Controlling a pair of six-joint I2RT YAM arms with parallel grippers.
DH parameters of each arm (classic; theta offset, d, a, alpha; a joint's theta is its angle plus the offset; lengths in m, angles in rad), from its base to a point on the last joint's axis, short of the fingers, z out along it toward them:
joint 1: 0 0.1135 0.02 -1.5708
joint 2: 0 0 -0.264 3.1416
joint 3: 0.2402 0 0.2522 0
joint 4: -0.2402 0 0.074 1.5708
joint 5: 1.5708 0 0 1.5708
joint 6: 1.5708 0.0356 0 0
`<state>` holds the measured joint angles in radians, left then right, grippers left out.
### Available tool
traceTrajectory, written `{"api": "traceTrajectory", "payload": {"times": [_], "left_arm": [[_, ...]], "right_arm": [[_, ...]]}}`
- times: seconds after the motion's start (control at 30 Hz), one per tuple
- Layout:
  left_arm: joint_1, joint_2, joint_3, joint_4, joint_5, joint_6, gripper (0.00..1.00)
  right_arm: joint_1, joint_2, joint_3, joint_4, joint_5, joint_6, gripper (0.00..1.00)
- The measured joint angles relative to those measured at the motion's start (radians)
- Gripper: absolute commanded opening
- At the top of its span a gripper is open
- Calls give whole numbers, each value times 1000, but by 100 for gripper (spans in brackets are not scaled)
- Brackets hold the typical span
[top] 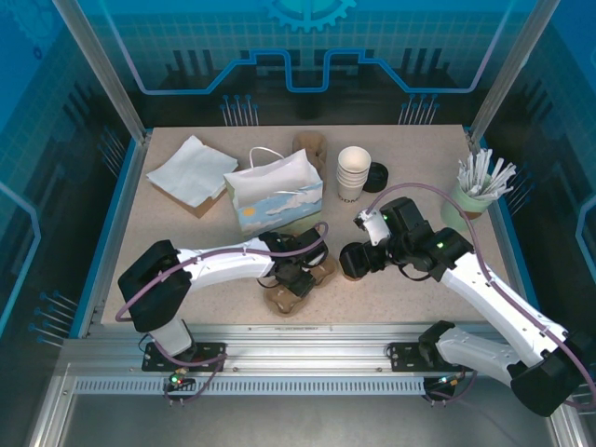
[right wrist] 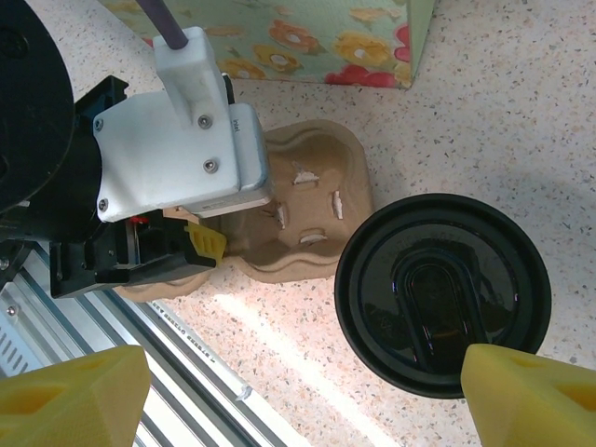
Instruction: Pack the takeout coffee
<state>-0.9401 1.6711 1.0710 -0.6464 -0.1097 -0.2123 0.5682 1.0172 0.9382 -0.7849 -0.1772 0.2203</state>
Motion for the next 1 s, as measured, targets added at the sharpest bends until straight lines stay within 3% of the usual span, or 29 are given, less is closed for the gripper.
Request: {"api": "traceTrajectory", "payload": {"times": [0.33, 1.0], "left_arm": [[-11, 0, 0, 0, -11, 0, 50], [-20, 21, 21, 3, -31, 0, 49]], "right_arm": [[0, -3, -4, 0, 0, 0, 88], [0, -3, -8, 0, 0, 0, 88]]}}
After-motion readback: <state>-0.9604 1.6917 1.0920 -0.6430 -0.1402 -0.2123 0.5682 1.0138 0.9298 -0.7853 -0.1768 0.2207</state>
